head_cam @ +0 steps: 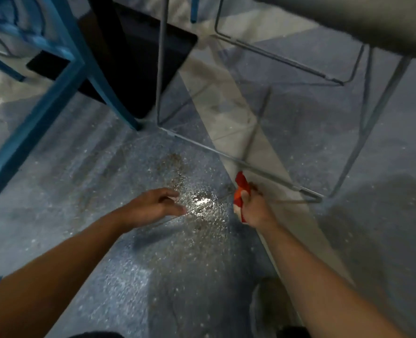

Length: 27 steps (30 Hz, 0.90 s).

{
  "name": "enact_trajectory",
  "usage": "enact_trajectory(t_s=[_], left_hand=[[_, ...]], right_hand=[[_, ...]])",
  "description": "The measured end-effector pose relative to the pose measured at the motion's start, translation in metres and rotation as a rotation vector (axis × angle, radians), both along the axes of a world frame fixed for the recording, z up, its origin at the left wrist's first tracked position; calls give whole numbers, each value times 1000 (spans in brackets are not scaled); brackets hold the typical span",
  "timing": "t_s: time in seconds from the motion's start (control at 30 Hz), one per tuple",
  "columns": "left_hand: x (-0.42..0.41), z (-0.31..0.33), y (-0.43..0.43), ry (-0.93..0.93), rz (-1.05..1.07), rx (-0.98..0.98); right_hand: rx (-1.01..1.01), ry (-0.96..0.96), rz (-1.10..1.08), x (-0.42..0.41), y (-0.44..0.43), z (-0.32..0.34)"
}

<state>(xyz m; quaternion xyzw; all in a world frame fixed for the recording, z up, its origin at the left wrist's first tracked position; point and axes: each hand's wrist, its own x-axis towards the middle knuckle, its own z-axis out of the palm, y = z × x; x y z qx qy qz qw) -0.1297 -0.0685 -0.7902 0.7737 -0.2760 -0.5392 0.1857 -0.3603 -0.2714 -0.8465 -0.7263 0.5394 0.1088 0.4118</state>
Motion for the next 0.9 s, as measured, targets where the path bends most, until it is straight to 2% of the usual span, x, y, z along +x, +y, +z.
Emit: enact_trajectory(t_s=[0.1, 0.2, 0.37, 0.47, 0.53, 0.7, 0.8, 0.9], left_hand=[[13, -22, -19, -67, -6, -49], [12, -33, -45, -103, -17, -125], [-37, -33, -99, 193, 7, -198], [-69, -31, -121, 289, 34, -279], [-87, -30, -133, 306, 91, -302], [-122, -31, -145, 379, 150, -305], [-131, -40, -125, 407, 244, -224], [-125, -62, -91, 262, 320, -108]], right_hand=[[-60, -1, 92, 7, 6, -27], [-52, -46, 41, 10, 7, -28], [80, -255, -244, 7, 4, -2], [150, -419, -415, 0, 9, 7], [140, -452, -486, -11, 13, 8], [-77, -290, -534, -45, 21, 5], [-194, -191, -415, -50, 39, -1], [-115, -64, -185, -34, 70, -19]])
